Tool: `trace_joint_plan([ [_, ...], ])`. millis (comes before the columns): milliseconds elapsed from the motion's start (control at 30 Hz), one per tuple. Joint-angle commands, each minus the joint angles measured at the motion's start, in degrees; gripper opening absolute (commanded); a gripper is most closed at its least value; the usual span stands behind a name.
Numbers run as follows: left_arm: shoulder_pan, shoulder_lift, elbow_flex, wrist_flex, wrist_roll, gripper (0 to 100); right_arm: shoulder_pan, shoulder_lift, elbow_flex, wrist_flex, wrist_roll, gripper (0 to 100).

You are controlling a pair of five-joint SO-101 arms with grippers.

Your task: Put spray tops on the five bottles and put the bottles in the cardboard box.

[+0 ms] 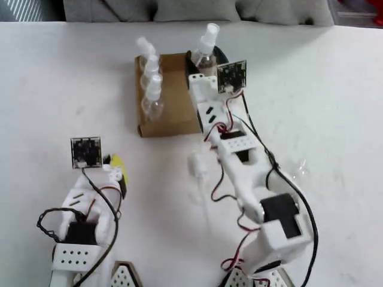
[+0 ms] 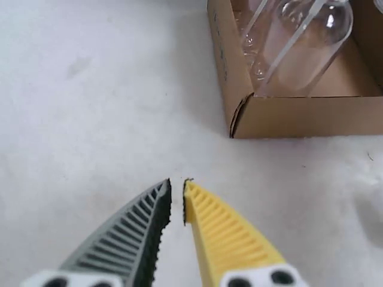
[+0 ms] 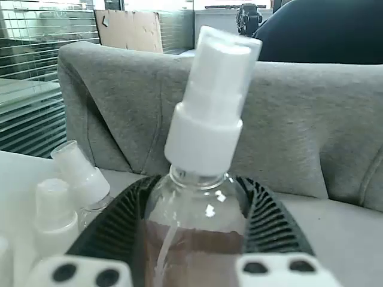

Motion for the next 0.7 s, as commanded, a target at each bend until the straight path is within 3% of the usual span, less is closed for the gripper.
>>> trace_joint_plan([
  [0,-0.22,-0.40,-0.26,-1.32,-0.44,6,1.36,4.09,-8.00,-1.36,0.62,4.1],
  [667,-0.13,-0.40,-0.26,-1.76,-0.44,6,3.82,34.59,-39.74,-1.27,0.35,4.1],
])
